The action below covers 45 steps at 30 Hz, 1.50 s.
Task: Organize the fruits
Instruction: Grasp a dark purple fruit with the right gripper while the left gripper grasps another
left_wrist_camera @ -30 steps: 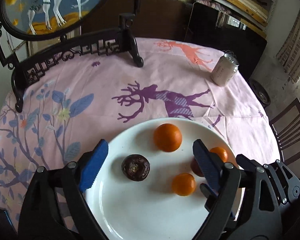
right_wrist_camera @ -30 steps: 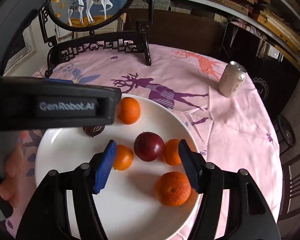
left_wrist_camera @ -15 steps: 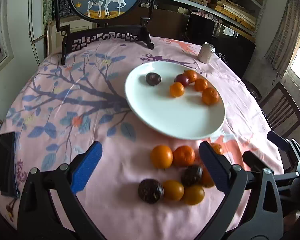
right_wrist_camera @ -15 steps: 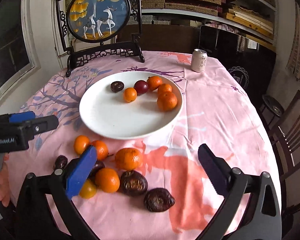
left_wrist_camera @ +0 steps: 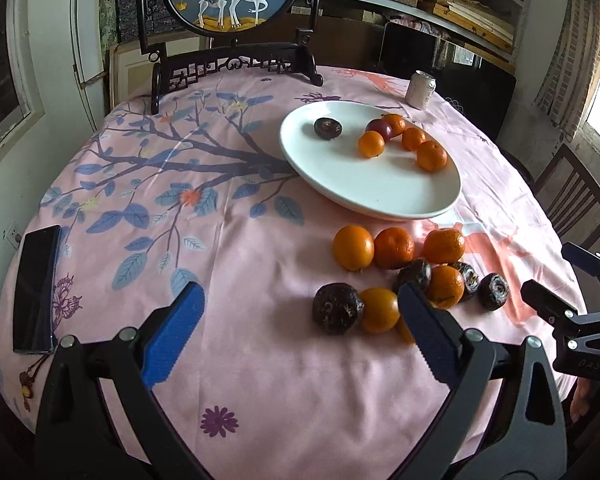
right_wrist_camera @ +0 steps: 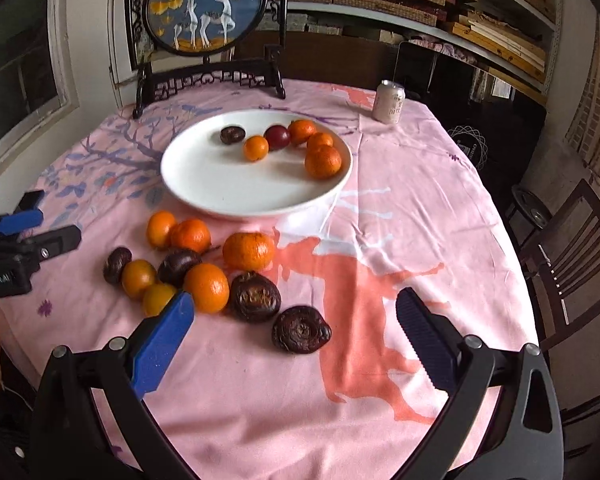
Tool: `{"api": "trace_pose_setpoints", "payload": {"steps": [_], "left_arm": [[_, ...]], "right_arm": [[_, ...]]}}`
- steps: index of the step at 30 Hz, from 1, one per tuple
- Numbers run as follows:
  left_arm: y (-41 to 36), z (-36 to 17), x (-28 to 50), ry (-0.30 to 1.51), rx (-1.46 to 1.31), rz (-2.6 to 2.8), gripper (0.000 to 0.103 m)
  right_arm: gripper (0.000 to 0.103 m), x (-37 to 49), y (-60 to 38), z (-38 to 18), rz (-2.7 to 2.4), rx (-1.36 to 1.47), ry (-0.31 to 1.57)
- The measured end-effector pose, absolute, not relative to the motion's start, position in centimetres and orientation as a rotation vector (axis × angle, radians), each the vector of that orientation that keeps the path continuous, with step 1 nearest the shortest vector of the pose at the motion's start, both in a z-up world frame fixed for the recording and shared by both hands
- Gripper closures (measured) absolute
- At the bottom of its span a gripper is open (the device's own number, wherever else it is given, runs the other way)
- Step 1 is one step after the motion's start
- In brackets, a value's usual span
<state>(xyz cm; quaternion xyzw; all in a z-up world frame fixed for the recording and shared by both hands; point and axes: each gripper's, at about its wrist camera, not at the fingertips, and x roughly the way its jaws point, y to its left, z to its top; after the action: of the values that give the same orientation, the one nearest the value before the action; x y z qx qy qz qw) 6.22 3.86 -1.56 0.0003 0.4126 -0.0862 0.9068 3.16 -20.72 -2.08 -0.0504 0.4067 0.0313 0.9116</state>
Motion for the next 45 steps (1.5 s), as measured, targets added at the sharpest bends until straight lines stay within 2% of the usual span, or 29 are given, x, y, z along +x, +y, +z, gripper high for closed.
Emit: {"api": "trace_pose_setpoints", "payload": {"steps": [6, 7, 9, 10, 11, 13, 26, 29, 30, 31, 32, 33, 34, 45], "left_arm": [[4.8, -3.3, 5.6, 0.899, 0.016, -0.166, 0.004], [5.0, -3.5, 5.6, 0.905, 0.015, -0.162, 0.004], [5.2, -3.8, 5.5, 0.918, 0.015, -0.158, 0.004], [5.3, -4.0, 5.5, 0.924, 0.018, -0.155, 0.004], [5.2, -4.2, 5.5, 0.928, 0.024, -0.153, 0.004], [4.9, -4.5, 5.6, 0.932, 0.048, -0.141, 0.004], [1.3, -8.1, 8.0, 1.024, 0.137, -0.190, 0.005], [0.6, -8.4, 8.6, 1.009, 0.139, -0.212, 0.017], [0.4, -8.2, 8.8, 1.003, 0.139, -0.225, 0.026], [0.2, -8.1, 9.0, 0.997, 0.139, -0.238, 0.041], [0.0, -7.9, 9.1, 0.993, 0.140, -0.257, 0.047], [-0.1, -7.9, 9.3, 0.990, 0.143, -0.267, 0.059], [-0.3, -7.8, 9.3, 0.987, 0.143, -0.269, 0.064], [1.2, -4.6, 7.5, 0.939, 0.059, -0.306, 0.065]], "right_arm": [[0.002, 4.0, -21.4, -6.3, 0.061, -0.092, 0.923], [0.005, 4.3, -21.6, -6.6, 0.059, -0.090, 0.925], [0.017, 5.1, -21.8, -7.2, 0.064, -0.089, 0.943], [0.031, 5.5, -21.9, -7.7, 0.064, -0.085, 0.959], [0.050, 5.9, -22.1, -8.3, 0.067, -0.076, 0.984], [0.058, 5.9, -22.6, -8.4, 0.099, -0.029, 0.982], [0.058, 3.7, -23.5, -6.9, 0.119, 0.050, 0.983], [0.058, 3.5, -23.8, -6.6, 0.117, 0.060, 0.974], [0.058, 3.5, -23.9, -6.6, 0.117, 0.061, 0.971], [0.058, 3.5, -23.9, -6.5, 0.116, 0.062, 0.971], [0.058, 3.4, -23.9, -6.6, 0.116, 0.063, 0.971], [0.058, 3.5, -23.9, -6.6, 0.117, 0.066, 0.972], [0.058, 3.5, -23.9, -6.7, 0.116, 0.070, 0.974], [0.058, 3.8, -22.5, -5.2, 0.167, 0.071, 0.944]]}}
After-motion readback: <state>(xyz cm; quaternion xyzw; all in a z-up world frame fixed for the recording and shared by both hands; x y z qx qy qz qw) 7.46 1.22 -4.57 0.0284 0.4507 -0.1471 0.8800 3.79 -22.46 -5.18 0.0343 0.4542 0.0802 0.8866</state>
